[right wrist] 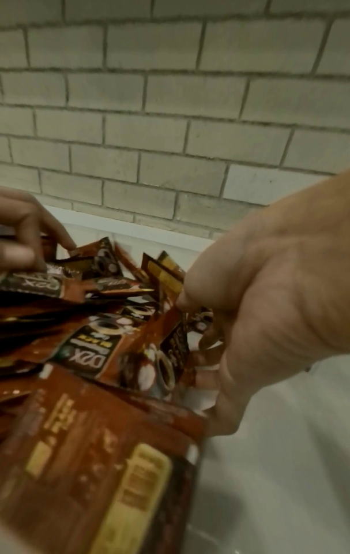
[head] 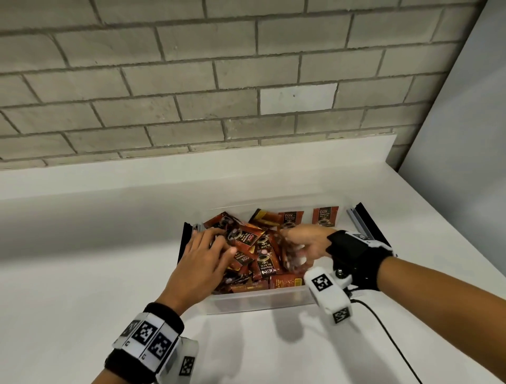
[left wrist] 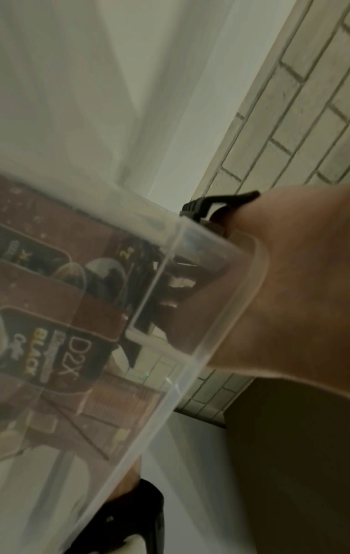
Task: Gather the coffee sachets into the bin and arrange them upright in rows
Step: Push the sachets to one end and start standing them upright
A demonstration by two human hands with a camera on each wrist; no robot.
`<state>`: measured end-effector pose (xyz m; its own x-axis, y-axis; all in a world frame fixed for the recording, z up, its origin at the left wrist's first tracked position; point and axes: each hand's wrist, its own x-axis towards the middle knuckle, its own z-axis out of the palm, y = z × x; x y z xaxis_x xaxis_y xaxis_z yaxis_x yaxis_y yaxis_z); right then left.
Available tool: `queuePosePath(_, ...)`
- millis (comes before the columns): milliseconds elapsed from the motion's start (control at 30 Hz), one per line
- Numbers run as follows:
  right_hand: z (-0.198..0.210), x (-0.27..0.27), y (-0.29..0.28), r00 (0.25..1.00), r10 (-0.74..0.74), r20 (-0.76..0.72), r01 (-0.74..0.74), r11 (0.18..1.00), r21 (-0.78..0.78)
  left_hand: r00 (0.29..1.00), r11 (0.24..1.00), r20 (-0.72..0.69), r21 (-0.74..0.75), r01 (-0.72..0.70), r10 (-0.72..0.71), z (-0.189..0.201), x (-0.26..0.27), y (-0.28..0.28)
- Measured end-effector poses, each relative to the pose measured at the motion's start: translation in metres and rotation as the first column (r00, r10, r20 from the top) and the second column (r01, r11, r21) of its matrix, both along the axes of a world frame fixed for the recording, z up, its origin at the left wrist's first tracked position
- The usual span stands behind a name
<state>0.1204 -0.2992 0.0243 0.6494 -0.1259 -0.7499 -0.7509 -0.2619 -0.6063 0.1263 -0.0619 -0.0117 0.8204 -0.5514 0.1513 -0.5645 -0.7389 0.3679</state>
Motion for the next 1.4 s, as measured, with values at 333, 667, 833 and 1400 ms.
queuePosePath(333, -0.018, 0.008, 0.020, 0.996, 0.063, 0.066, -0.065, 0.997, 0.036, 0.988, 0.969, 0.140, 0.245, 0.036, -0.072, -0.005, 0.003, 0.001)
queuePosePath(667, 0.001, -0.007, 0.040, 0.979, 0.179, 0.101, -0.203, 0.914, 0.351, 0.995, 0.955, 0.040, 0.286, 0.075, -0.090, 0.009, 0.001, -0.008)
queuePosePath(833, 0.015, -0.016, -0.003, 0.979, 0.162, 0.120, -0.187, 0.951, 0.248, 0.999, 0.995, -0.018, 0.086, 0.047, -0.045, 0.027, 0.006, -0.014)
queuePosePath(1400, 0.004, -0.029, 0.004, 0.862, 0.502, 0.074, -0.482, 0.856, -0.186, 0.969, 0.927, -0.184, 0.306, 0.216, -0.165, 0.040, 0.028, -0.011)
